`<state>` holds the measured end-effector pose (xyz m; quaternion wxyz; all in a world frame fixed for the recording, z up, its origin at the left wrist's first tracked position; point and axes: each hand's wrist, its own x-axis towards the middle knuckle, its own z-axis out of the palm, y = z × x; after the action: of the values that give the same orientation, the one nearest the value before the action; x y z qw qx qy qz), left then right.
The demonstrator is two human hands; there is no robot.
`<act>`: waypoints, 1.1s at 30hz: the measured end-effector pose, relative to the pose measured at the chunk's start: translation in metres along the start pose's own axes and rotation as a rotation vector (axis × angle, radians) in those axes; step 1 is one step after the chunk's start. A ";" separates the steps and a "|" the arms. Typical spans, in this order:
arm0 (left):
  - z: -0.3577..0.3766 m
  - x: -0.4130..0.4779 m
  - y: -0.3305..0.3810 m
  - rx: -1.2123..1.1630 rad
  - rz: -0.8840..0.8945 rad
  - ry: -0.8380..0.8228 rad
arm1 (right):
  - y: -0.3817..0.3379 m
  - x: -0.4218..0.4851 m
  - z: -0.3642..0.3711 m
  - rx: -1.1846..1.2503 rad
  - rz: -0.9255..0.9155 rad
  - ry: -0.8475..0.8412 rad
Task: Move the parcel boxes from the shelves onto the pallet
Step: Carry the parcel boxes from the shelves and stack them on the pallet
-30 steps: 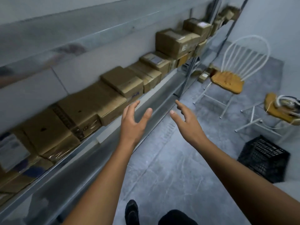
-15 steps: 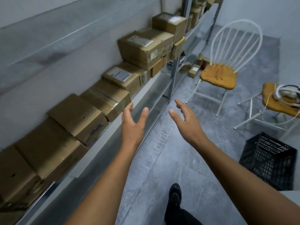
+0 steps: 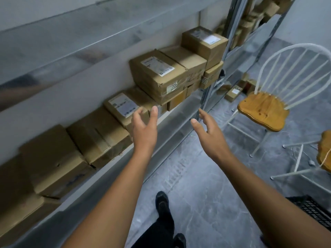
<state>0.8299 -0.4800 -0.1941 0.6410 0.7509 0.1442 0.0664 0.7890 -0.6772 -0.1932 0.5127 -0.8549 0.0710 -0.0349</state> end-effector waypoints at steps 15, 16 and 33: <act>0.129 0.152 0.003 -0.162 -0.125 0.270 | -0.002 0.189 0.014 -0.098 -0.083 0.142; 0.129 0.151 0.001 -0.166 -0.111 0.286 | -0.003 0.193 0.016 -0.097 -0.091 0.136; 0.119 0.060 -0.001 -0.296 -0.011 0.439 | -0.002 0.195 0.003 0.133 -0.179 -0.236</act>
<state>0.9204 -0.5742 -0.2206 0.6976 0.6158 0.2728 0.2446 0.9825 -0.7047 -0.1949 0.5678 -0.8201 -0.0687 0.0154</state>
